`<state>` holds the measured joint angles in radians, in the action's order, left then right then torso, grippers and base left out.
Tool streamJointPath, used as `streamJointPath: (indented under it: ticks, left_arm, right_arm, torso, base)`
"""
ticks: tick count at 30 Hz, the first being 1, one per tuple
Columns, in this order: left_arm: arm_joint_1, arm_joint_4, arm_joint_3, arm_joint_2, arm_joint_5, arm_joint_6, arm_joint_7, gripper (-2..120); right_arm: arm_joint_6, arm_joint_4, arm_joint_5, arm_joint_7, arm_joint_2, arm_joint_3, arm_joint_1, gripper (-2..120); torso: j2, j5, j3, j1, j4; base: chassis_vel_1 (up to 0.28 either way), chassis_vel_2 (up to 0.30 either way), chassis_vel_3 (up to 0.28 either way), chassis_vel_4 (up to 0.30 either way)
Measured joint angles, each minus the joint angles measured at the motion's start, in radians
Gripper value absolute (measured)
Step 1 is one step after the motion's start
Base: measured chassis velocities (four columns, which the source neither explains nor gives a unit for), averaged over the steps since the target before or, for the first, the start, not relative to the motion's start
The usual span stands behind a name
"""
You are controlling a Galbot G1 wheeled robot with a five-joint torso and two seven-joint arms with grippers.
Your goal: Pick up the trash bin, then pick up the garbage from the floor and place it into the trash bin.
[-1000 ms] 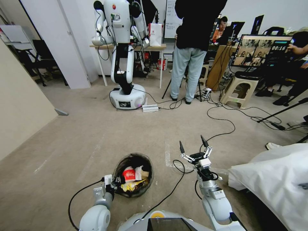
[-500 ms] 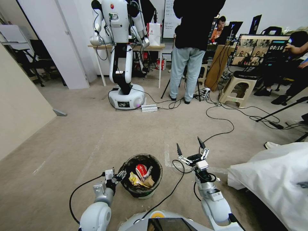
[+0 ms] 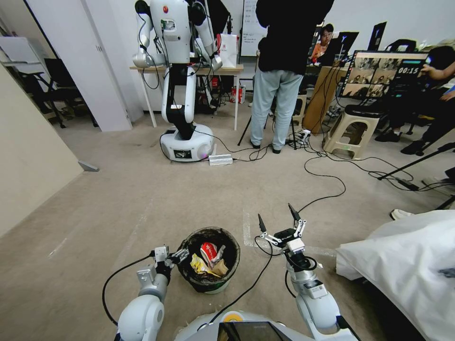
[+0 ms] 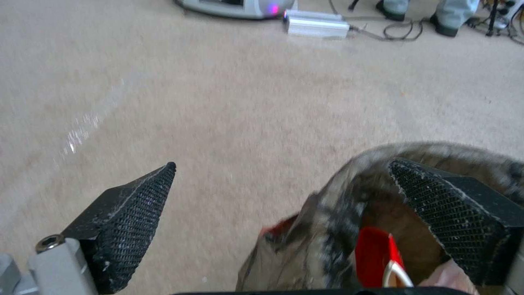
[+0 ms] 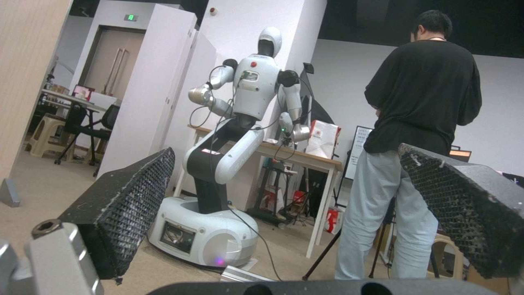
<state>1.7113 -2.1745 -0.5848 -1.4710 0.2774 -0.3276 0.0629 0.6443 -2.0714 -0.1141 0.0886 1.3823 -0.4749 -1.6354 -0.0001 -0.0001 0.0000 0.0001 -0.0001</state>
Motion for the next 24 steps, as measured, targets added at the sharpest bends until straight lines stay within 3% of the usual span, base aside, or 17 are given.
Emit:
streamJointPath:
  ticks: [3, 5, 6, 9, 10, 12, 16, 24]
  left_arm:
    - [0.031, -0.051, 0.01, -0.004, -0.065, 0.056, -0.003, 100]
    - [0.056, -0.079, 0.016, -0.015, -0.174, 0.144, -0.003, 100]
    - [0.056, -0.079, 0.016, -0.015, -0.174, 0.144, -0.003, 100]
    - [0.084, -0.101, 0.023, -0.028, -0.311, 0.284, -0.011, 100]
    - [0.084, -0.101, 0.023, -0.028, -0.311, 0.284, -0.011, 100]
    - [0.101, -0.102, 0.03, -0.035, -0.375, 0.396, -0.027, 100]
    - [0.121, -0.097, 0.044, -0.039, -0.417, 0.501, -0.028, 100]
    - [0.139, -0.099, 0.047, -0.037, -0.449, 0.564, -0.025, 100]
  right_arm:
    - [0.0, 0.003, -0.017, -0.034, 0.008, 0.003, -0.004, 100]
    - [-0.019, 0.003, -0.028, -0.097, 0.019, 0.012, -0.011, 100]
    - [-0.019, 0.003, -0.028, -0.097, 0.019, 0.012, -0.011, 100]
    - [-0.041, 0.005, -0.05, -0.144, 0.031, 0.019, -0.032, 100]
    - [-0.041, 0.005, -0.05, -0.144, 0.031, 0.019, -0.032, 100]
    - [-0.052, 0.006, -0.065, -0.171, 0.038, 0.022, -0.048, 100]
    - [-0.067, 0.003, -0.073, -0.201, 0.05, 0.023, -0.061, 100]
    - [-0.082, -0.005, -0.078, -0.221, 0.064, 0.02, -0.066, 100]
  torso:
    - [0.0, 0.0001, 0.0, 0.0, 0.0001]
    - [0.0, 0.0001, 0.0, 0.0, 0.0001]
    - [0.0, 0.0001, 0.0, 0.0, 0.0001]
    - [0.0, 0.0001, 0.0, 0.0, 0.0]
    - [0.0, 0.0001, 0.0, 0.0, 0.0]
    - [0.0, 0.0002, 0.0, 0.0, 0.0001]
    - [0.0, 0.0001, 0.0, 0.0, 0.0]
    - [0.0, 0.0001, 0.0, 0.0, 0.0001]
  base:
    - [0.0, 0.0, 0.0, 0.0]
    - [0.0, 0.0, 0.0, 0.0]
    - [0.0, 0.0, 0.0, 0.0]
    - [0.0, 0.0, 0.0, 0.0]
    - [0.0, 0.0, 0.0, 0.0]
    - [0.0, 0.0, 0.0, 0.0]
    - [0.0, 0.0, 0.0, 0.0]
    - [0.0, 0.0, 0.0, 0.0]
